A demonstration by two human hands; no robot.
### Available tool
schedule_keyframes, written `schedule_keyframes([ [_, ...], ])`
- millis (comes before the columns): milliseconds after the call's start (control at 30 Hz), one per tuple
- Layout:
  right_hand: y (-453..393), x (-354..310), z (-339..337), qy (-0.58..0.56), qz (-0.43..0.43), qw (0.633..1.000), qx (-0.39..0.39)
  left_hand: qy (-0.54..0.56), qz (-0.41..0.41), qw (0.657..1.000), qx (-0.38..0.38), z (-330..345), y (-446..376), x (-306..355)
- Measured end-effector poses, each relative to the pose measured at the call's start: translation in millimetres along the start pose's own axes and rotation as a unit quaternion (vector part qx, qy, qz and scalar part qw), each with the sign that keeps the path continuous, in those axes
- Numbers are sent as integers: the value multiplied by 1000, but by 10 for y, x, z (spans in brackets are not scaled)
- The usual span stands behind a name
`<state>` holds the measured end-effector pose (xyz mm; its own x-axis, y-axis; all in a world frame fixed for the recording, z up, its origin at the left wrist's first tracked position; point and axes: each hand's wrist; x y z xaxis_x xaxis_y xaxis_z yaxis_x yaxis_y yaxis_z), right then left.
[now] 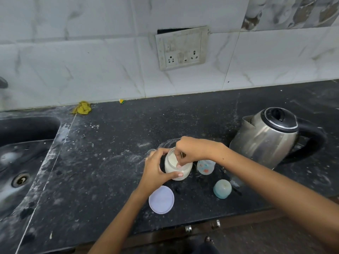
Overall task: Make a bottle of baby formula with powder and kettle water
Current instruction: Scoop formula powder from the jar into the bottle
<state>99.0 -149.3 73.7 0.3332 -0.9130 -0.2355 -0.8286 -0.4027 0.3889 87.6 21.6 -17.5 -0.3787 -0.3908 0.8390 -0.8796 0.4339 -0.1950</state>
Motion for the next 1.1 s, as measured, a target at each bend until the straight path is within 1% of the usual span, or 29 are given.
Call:
schedule_keyframes([
  [67, 74, -63, 35, 68, 3, 997, 20, -12, 19, 1000, 1, 18, 15, 17],
  [133, 158, -164, 90, 158, 24, 987, 31, -18, 32, 999, 1, 37, 31, 11],
  [200, 236, -241, 145, 213, 8, 976, 37, -28, 42, 999, 1, 55, 51, -9],
  [267, 287, -259, 180, 229, -16, 973, 37, -34, 53, 998, 0, 74, 76, -26],
  [433, 326, -232, 276, 249, -41, 967, 31, -28, 67, 997, -3, 120, 124, -1],
  [600, 336, -165, 321, 220, -38, 974, 35, -19, 72, 997, 2, 145, 143, 31],
  [733, 393, -124, 326, 178, -45, 981, 62, -10, 73, 997, 7, 145, 146, 50],
  [900, 366, -79, 364, 150, -37, 986, 64, -1, 76, 997, 11, 147, 136, 57],
  [1100, 283, 9, 366, 33, 35, 997, 57, -1, 64, 998, 5, 144, 97, 32],
])
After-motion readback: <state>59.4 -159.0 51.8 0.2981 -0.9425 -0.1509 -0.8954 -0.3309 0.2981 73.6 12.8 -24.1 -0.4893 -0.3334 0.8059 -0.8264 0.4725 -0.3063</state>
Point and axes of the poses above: each hand's wrist, its own y-axis away from the middle knuckle, its own z-axis out of the palm, x = y × z, and after that the axes turned 2 degrees about z, right-handed
